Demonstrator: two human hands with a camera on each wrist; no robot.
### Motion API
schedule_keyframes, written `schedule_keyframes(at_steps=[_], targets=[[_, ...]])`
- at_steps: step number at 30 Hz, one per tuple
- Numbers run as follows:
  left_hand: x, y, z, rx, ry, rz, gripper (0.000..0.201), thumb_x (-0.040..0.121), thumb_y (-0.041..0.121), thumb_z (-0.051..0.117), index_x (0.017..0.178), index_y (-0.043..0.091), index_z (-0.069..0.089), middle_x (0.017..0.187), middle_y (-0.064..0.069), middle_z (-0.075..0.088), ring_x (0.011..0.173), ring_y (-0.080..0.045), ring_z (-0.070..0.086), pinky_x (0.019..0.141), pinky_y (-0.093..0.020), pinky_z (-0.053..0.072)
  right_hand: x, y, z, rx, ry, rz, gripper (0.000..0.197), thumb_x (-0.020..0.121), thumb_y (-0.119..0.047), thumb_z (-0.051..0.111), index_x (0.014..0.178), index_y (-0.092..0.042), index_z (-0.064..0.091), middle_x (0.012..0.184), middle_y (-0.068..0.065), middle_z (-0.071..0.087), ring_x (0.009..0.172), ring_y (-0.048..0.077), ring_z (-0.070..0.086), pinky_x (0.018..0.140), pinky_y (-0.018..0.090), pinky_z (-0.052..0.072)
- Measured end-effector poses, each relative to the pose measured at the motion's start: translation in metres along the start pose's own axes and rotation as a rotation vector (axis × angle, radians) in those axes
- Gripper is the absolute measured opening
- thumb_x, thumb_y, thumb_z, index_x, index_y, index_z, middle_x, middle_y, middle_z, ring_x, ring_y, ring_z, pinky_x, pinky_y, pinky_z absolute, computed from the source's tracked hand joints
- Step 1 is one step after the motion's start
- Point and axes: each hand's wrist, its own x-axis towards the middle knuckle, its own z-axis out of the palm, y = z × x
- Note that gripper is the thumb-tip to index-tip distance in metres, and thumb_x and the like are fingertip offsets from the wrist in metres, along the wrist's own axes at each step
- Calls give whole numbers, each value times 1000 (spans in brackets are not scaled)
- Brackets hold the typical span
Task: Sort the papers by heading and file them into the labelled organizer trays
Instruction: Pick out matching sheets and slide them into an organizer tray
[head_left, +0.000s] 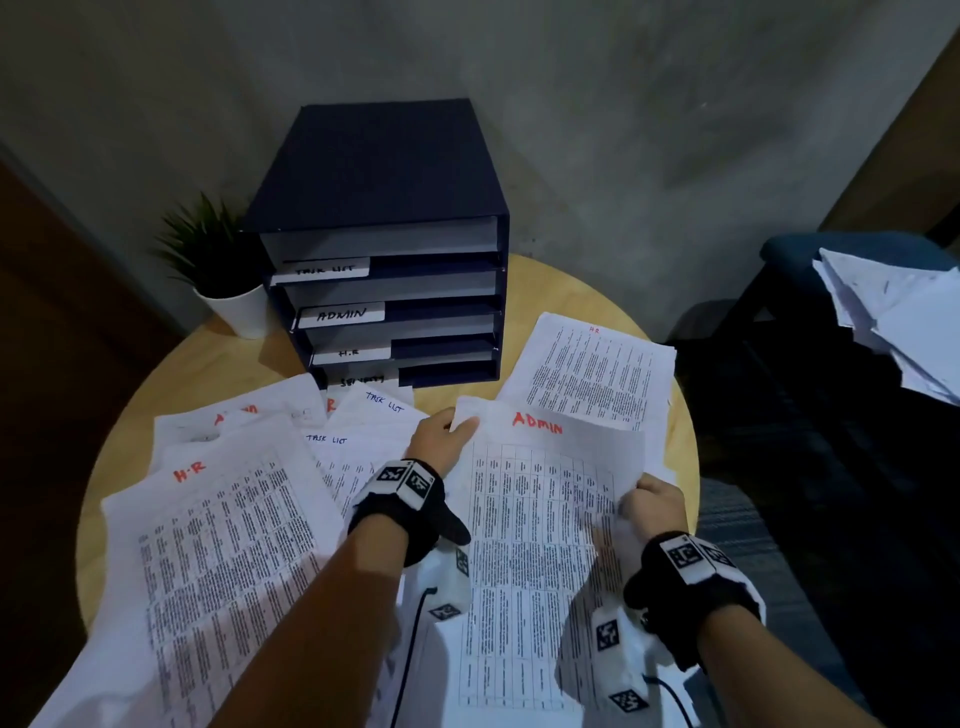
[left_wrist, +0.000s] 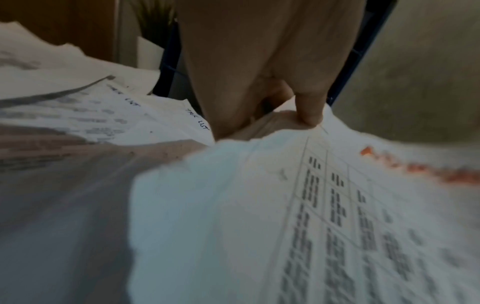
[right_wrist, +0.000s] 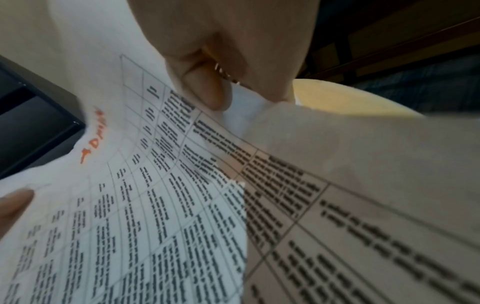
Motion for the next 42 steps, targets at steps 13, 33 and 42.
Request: schedule_keyframes(at_steps=[13,33,42], targets=[[-12,20,-61,-559,-1,24,47,98,22,47,141,6,38,147,-17,42,138,-31,37,117,-50,23,-4,-41,21,-233,-280,-57,31,84,-6,64,109,-2,47,119,8,53,112,20,46,104,40,34],[-57,27,-117,-305,-226,-99,64,89,41,57,144,14,37,145,-6,46,133,-26,44,114,-43,30,-26,-21,35,-378,-563,185,44,81,-18,71,116,-2,48,106,15,58,100,29,52,105,47,33],[-86,-47,-110,-238,-237,-294,80,75,30,78,142,8,39,144,-7,46,134,-22,42,117,-37,26,-30,-41,55,-459,-489,96,21,82,-16,71,81,-6,53,72,8,47,67,22,45,63,32,39]])
